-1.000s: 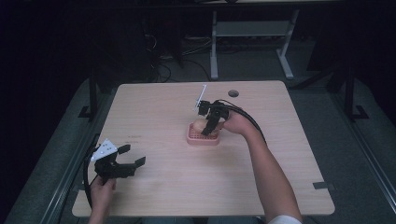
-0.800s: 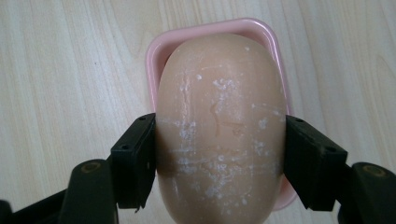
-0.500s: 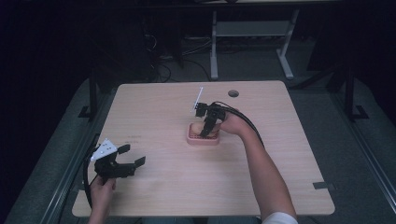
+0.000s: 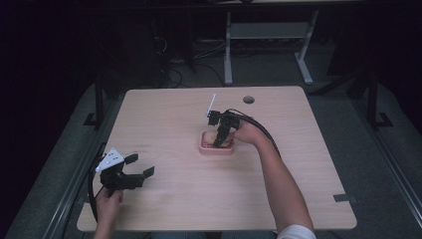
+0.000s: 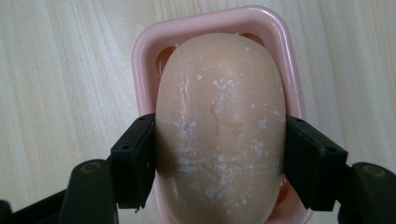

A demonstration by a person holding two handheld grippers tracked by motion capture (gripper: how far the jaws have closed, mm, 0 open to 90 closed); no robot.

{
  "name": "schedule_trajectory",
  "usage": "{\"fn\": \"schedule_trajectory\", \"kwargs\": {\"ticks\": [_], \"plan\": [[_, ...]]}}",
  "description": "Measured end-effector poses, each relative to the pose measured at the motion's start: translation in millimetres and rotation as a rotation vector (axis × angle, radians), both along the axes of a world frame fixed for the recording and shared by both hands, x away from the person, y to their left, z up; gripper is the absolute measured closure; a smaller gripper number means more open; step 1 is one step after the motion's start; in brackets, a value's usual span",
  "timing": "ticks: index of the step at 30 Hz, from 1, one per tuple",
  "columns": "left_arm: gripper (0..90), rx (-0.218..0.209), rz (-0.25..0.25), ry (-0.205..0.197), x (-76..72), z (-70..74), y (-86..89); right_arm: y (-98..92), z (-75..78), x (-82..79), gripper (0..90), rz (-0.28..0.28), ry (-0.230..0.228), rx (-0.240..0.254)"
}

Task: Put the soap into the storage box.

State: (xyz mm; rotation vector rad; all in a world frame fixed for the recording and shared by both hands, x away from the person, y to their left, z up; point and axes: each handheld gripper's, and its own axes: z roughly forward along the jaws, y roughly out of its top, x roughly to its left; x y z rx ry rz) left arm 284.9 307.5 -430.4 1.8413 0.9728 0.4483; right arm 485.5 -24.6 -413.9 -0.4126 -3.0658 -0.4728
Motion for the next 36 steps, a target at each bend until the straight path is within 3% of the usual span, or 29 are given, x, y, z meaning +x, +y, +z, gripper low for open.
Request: {"fn": "schedule_trajectory", "kwargs": {"ticks": [36], "plan": [[14.3, -0.002, 0.004, -0.005, -0.3, 0.9, 0.9, -0.5, -1.3, 1.3, 31.5, -0.007, 0.001, -0.003]]}}
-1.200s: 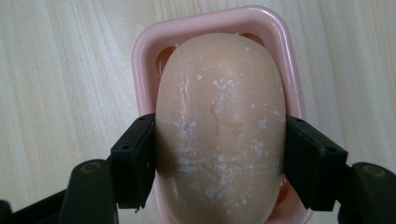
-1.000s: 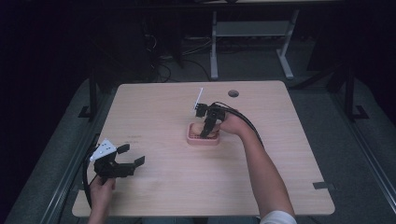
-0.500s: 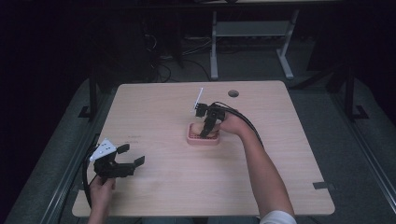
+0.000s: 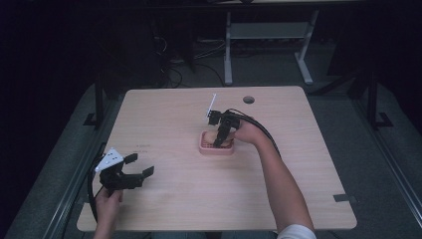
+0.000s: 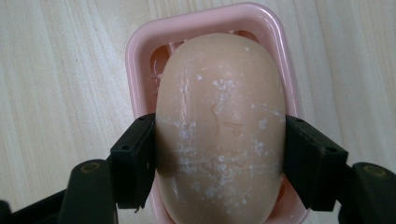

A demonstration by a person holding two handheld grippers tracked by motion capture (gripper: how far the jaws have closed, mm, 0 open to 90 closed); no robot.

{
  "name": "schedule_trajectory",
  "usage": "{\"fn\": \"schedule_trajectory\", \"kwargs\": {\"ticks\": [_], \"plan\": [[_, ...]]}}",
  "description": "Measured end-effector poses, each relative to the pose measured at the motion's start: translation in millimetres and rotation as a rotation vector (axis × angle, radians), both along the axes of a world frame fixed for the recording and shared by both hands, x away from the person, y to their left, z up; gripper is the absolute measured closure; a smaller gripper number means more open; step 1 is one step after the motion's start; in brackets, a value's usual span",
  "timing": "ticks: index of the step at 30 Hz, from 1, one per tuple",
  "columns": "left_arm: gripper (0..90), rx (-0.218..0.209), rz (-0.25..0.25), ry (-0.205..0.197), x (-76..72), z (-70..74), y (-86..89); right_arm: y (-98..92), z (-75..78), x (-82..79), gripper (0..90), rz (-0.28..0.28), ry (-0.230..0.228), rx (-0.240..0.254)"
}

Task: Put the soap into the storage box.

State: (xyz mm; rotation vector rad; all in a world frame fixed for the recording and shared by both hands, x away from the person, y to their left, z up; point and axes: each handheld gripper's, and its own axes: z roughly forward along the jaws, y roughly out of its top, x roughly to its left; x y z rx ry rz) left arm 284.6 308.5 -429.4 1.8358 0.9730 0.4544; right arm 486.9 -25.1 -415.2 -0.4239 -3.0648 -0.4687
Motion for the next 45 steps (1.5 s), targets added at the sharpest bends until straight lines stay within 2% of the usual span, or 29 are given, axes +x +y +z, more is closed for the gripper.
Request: {"fn": "schedule_trajectory", "kwargs": {"ticks": [7, 10, 11, 26, 33, 38, 45], "plan": [[14.3, 0.0, -0.002, 0.002, 0.2, -0.2, 0.0, 0.1, -1.1, -0.1, 31.6, -0.003, 0.008, 0.0], [14.3, 0.0, -0.001, 0.001, 0.3, -0.3, 0.2, -2.4, 4.9, 0.1, 31.8, -0.02, 0.012, 0.044], [14.3, -0.002, -0.002, 0.001, 0.3, -0.4, 0.1, -3.2, 7.2, -0.7, 31.0, -0.017, -0.003, 0.041], [14.3, 0.001, -0.003, 0.001, 0.5, -0.6, -1.4, -18.5, 13.8, -6.9, 26.7, -0.043, -0.002, 0.078], [14.3, 0.011, -0.008, 0.005, 0.6, -0.8, -2.2, -23.9, 12.5, -10.4, 25.7, -0.052, -0.002, 0.079], [14.3, 0.006, -0.007, 0.003, 0.4, -0.6, -2.1, -28.8, 15.8, -13.6, 25.7, -0.064, -0.023, 0.096], [14.3, 0.01, -0.007, 0.007, 0.7, -0.9, -2.4, -35.0, 18.9, -16.6, 25.7, -0.068, -0.025, 0.102]]}}
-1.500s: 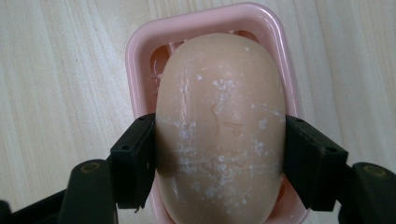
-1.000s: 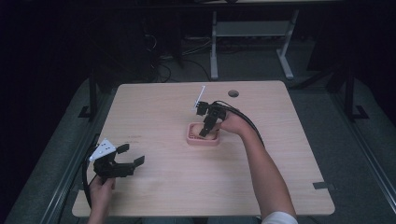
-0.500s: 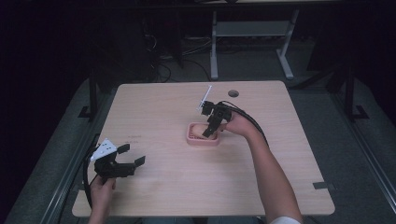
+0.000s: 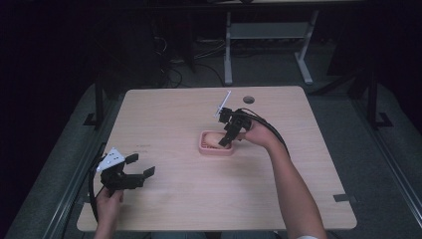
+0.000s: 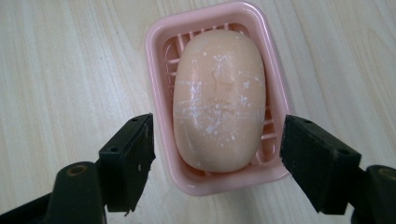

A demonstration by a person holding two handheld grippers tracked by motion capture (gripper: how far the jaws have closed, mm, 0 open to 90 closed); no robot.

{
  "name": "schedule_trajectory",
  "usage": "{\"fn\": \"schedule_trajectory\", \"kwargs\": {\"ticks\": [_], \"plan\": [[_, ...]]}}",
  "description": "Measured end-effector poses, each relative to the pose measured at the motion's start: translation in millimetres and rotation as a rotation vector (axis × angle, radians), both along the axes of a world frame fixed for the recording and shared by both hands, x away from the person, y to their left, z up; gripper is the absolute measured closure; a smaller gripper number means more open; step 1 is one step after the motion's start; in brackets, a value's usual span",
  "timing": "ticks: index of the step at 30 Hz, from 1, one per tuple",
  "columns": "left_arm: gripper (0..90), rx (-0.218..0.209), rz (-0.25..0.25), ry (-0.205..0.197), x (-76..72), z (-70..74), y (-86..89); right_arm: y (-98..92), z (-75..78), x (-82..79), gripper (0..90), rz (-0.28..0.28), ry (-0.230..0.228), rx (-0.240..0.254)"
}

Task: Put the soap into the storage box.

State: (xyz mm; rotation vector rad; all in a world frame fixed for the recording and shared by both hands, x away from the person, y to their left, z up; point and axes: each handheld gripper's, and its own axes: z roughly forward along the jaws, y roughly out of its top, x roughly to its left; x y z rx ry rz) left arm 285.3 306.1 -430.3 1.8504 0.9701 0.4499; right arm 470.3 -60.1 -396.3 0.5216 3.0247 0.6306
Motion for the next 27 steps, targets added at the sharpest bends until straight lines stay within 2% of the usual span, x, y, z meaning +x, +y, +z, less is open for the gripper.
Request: {"fn": "schedule_trajectory", "kwargs": {"ticks": [11, 21, 27], "plan": [[14.2, 0.002, 0.0, 0.005, 0.5, -0.7, -0.9, -12.2, 1.3, -5.7, 25.8, -0.013, -0.009, 0.011], [14.2, 0.002, 0.0, 0.004, 0.8, -1.2, -1.6, -17.0, 6.0, -13.5, 25.2, -0.014, -0.022, -0.012], [14.2, 0.002, 0.001, 0.004, 0.7, -1.0, -1.4, -22.4, 7.3, -16.0, 25.3, -0.015, -0.028, -0.002]]}}
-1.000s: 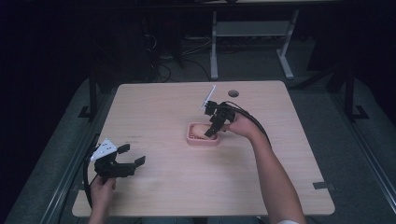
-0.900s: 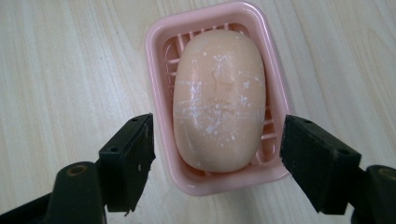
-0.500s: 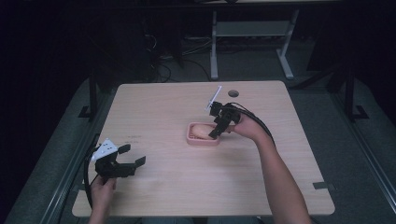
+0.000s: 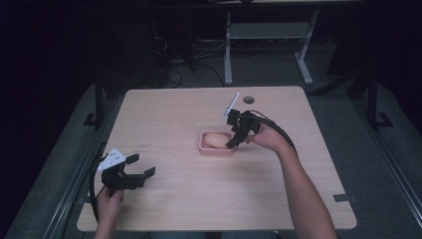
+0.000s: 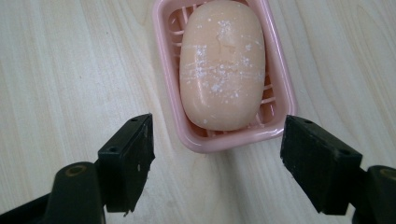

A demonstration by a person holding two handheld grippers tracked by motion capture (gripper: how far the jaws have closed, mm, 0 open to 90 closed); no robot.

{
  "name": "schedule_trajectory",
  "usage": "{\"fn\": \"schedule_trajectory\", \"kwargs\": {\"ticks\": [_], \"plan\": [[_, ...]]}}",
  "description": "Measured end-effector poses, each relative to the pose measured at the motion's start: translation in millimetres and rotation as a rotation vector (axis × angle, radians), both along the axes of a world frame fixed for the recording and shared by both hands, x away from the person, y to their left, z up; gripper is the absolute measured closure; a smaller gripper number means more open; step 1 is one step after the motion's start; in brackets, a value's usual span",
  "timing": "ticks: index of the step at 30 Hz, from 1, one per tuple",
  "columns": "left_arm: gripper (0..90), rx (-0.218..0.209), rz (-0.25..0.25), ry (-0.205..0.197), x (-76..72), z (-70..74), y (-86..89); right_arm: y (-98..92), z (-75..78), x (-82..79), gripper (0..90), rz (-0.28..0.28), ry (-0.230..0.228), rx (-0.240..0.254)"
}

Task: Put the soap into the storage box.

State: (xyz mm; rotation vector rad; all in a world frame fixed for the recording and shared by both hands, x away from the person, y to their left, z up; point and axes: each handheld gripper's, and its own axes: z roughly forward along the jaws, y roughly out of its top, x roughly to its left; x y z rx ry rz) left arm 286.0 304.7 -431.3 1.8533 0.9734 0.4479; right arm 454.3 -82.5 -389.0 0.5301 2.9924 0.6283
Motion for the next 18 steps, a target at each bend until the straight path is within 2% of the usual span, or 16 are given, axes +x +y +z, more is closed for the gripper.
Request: {"fn": "schedule_trajectory", "kwargs": {"ticks": [12, 18], "plan": [[14.3, 0.004, -0.001, 0.002, 0.0, 0.0, 0.2, -14.4, -3.2, -6.4, 24.5, -0.036, 0.027, 0.005], [14.3, 0.005, -0.001, 0.002, -0.1, -0.2, -0.1, -20.4, -5.3, -11.4, 24.6, -0.04, 0.019, 0.014]]}}
